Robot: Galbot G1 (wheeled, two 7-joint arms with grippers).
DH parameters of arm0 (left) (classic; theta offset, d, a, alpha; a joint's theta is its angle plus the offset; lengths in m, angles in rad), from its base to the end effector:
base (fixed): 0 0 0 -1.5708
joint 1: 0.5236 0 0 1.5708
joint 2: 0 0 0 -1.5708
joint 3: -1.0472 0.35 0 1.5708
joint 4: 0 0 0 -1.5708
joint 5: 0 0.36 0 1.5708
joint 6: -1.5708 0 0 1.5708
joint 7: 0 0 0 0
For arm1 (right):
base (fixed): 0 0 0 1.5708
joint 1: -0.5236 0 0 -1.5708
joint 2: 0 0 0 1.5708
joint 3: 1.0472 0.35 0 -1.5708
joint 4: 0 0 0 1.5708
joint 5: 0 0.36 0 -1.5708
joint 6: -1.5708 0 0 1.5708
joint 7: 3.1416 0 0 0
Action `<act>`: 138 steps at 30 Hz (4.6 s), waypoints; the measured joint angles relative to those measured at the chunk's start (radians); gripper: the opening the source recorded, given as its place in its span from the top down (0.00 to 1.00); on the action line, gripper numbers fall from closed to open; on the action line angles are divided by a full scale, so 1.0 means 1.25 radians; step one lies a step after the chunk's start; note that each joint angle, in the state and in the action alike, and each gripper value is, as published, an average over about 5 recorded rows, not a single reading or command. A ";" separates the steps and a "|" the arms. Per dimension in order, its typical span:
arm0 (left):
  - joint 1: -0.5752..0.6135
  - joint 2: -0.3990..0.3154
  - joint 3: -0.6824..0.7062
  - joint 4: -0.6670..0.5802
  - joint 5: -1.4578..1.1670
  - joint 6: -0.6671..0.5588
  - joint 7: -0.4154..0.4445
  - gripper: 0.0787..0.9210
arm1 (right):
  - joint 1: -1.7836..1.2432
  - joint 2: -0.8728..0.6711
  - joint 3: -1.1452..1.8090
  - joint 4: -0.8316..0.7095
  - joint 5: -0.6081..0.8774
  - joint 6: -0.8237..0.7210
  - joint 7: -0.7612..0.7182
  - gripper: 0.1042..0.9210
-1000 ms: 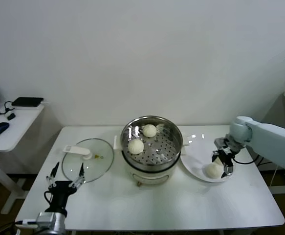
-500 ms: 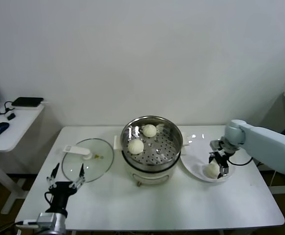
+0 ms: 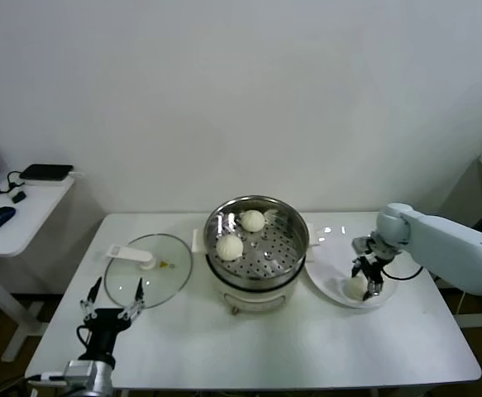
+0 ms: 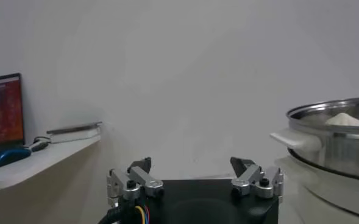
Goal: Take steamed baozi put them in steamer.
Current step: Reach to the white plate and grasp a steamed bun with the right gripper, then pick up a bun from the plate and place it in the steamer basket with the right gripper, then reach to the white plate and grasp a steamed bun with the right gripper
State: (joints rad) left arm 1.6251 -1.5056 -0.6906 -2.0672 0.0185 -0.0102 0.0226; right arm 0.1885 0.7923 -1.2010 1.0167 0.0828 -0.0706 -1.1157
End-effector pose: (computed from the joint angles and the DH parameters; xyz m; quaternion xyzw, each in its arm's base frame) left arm 0.1660 0.0641 -0.3169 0.0430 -0.9953 -0.0797 0.0342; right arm 0.5479 -0.1634 -0.2405 0.5512 -0.4682 0.5236 0.4504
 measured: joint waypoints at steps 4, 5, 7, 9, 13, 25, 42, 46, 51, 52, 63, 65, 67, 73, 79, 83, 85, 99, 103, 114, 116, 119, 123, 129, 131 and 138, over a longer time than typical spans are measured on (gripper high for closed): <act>0.000 -0.001 0.001 0.001 0.001 0.000 0.000 0.12 | 0.000 -0.002 0.002 0.000 0.000 0.000 -0.001 0.42; 0.000 -0.001 0.002 0.001 0.002 0.000 0.000 0.12 | 0.001 -0.003 0.002 0.001 0.001 0.000 -0.001 0.42; -0.001 -0.002 0.002 0.002 0.002 0.000 0.000 0.12 | 0.004 -0.004 0.002 0.003 0.002 0.001 -0.002 0.42; -0.001 -0.003 0.003 0.002 0.003 0.000 0.000 0.12 | 0.009 -0.006 0.001 0.007 0.005 0.001 -0.002 0.42; -0.001 -0.003 0.004 0.002 0.004 0.000 -0.001 0.12 | 0.027 -0.013 -0.007 0.021 0.011 0.007 -0.005 0.42; -0.004 -0.003 0.013 0.010 0.012 0.000 -0.001 0.12 | 0.185 -0.034 -0.068 0.123 -0.020 0.106 -0.037 0.41; -0.007 -0.002 0.015 -0.004 0.023 0.009 -0.001 0.12 | 0.447 0.051 -0.098 0.284 -0.089 0.329 -0.049 0.39; -0.005 -0.002 0.012 -0.007 0.024 0.009 -0.002 0.12 | 0.465 0.088 -0.090 0.302 -0.103 0.355 -0.050 0.39; -0.003 -0.002 0.008 -0.011 0.024 0.011 -0.002 0.12 | 0.464 0.136 -0.080 0.311 -0.120 0.372 -0.050 0.39; -0.003 -0.002 0.007 -0.012 0.024 0.012 -0.002 0.12 | 0.461 0.146 -0.078 0.312 -0.124 0.375 -0.050 0.39; -0.005 0.003 -0.001 -0.014 0.024 0.017 -0.004 0.12 | 0.388 0.251 -0.065 0.296 -0.169 0.395 -0.048 0.39; -0.006 0.003 -0.001 -0.012 0.024 0.017 -0.004 0.12 | 0.372 0.266 -0.065 0.292 -0.176 0.397 -0.047 0.39; -0.006 0.003 0.000 -0.011 0.024 0.017 -0.004 0.12 | 0.357 0.278 -0.066 0.290 -0.182 0.399 -0.047 0.39; -0.005 0.003 0.001 -0.007 0.026 0.017 -0.004 0.12 | 0.322 0.299 -0.070 0.289 -0.196 0.404 -0.047 0.39; -0.004 0.001 0.001 -0.004 0.026 0.015 -0.004 0.12 | 0.302 0.306 -0.079 0.290 -0.209 0.417 -0.045 0.39; -0.003 0.001 0.001 -0.003 0.026 0.015 -0.004 0.12 | 0.292 0.306 -0.081 0.295 -0.220 0.427 -0.042 0.39; -0.003 0.001 0.001 -0.003 0.026 0.015 -0.004 0.12 | 0.287 0.305 -0.081 0.299 -0.226 0.433 -0.040 0.39; -0.008 -0.001 0.006 -0.001 0.026 0.018 -0.004 0.12 | 0.256 0.298 -0.071 0.310 -0.265 0.471 -0.029 0.39; -0.007 -0.001 0.005 0.000 0.026 0.018 -0.004 0.12 | 0.249 0.297 -0.071 0.308 -0.270 0.479 -0.024 0.37; -0.009 -0.002 0.006 0.002 0.025 0.018 -0.004 0.12 | 0.244 0.292 -0.069 0.304 -0.275 0.495 -0.010 0.17; -0.009 -0.002 0.007 0.002 0.026 0.018 -0.004 0.12 | 0.247 0.290 -0.067 0.303 -0.273 0.499 -0.010 0.13; -0.010 -0.002 0.008 0.002 0.026 0.018 -0.004 0.12 | 0.253 0.287 -0.066 0.302 -0.268 0.504 -0.009 0.12; -0.011 -0.002 0.009 0.001 0.026 0.020 -0.004 0.12 | 0.266 0.279 -0.066 0.301 -0.254 0.509 -0.011 0.12; -0.011 -0.002 0.013 -0.001 0.029 0.021 -0.004 0.12 | 0.303 0.262 -0.070 0.288 -0.209 0.504 -0.023 0.12; -0.011 -0.003 0.015 -0.002 0.030 0.021 -0.005 0.12 | 0.322 0.255 -0.077 0.282 -0.184 0.494 -0.027 0.12; -0.018 -0.004 0.026 -0.010 0.037 0.027 -0.005 0.12 | 0.398 0.218 -0.117 0.261 -0.045 0.393 -0.037 0.12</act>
State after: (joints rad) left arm 1.6031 -1.5110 -0.6580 -2.0797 0.0653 0.0231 0.0169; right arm 0.6861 1.0646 -1.3469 1.3424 0.0262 0.4211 -1.1618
